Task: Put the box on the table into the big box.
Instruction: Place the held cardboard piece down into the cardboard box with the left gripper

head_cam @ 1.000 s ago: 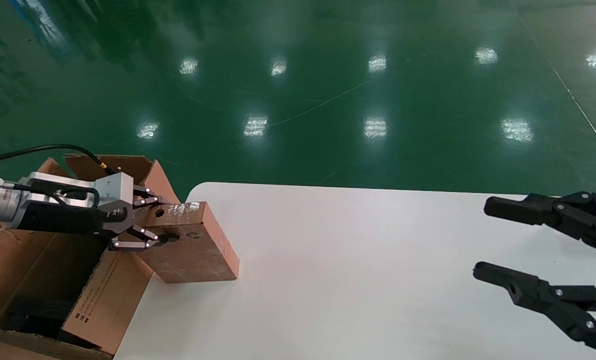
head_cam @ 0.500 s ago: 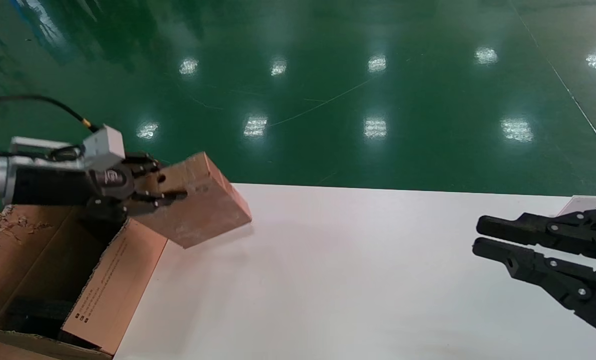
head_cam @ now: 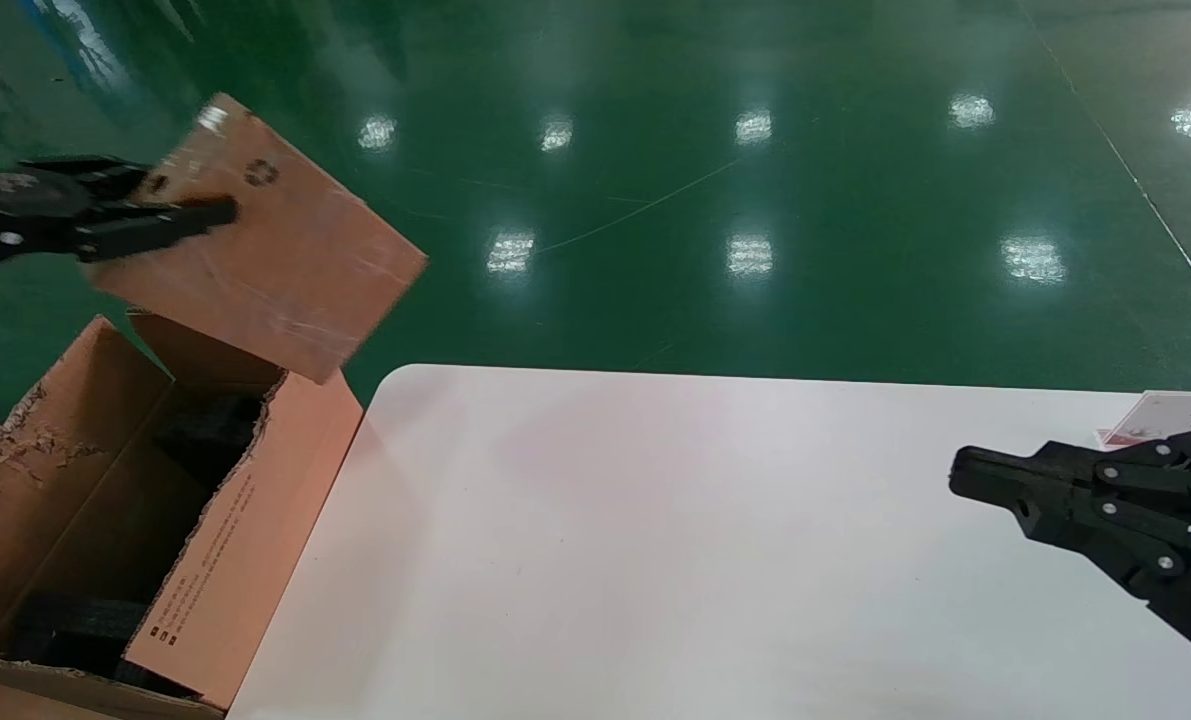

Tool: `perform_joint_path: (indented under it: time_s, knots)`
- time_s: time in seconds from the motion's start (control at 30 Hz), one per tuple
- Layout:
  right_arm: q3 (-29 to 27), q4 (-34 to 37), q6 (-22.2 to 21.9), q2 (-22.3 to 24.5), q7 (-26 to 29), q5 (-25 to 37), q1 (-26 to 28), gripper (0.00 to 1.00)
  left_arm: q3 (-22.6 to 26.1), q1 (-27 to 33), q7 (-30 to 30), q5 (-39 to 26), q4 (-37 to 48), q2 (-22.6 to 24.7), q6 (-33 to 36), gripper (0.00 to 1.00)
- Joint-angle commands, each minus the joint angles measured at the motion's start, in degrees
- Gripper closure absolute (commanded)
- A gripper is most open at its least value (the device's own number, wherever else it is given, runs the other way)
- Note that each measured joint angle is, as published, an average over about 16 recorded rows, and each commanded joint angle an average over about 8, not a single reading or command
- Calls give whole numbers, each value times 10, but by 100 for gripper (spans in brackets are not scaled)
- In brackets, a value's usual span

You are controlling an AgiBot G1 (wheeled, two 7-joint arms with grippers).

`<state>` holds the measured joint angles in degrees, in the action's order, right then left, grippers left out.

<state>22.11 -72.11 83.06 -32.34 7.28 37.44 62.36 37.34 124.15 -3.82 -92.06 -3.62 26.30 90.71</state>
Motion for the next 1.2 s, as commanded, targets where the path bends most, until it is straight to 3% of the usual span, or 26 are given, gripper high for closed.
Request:
perform_joint_path:
  time_s: [0.03,0.4,0.6,0.77,0.8,1.03,1.07,1.2]
  knots:
    - [0,0,0,0,0,0,0,100,7,23,23,-10,-10,-14,-2,100]
    - [0,0,0,0,0,0,0,100,62,94,113,-103,-93,-118,-7,100]
    - [0,0,0,0,0,0,0,100,80,75,135,-122,-88,-151,-14,100]
    - [0,0,0,0,0,0,0,100,74,28,107,-98,-31,-147,-45,100]
    - [0,0,0,0,0,0,0,96,70,16,97,-89,-13,-142,-54,100]
    - [0,0,0,0,0,0,0,9,34,-55,14,-35,102,-102,-133,100]
    - [0,0,0,0,0,0,0,0,29,-62,3,-30,114,-97,-144,100]
    - [0,0,0,0,0,0,0,0,13,-85,-39,-10,162,-80,-190,100]
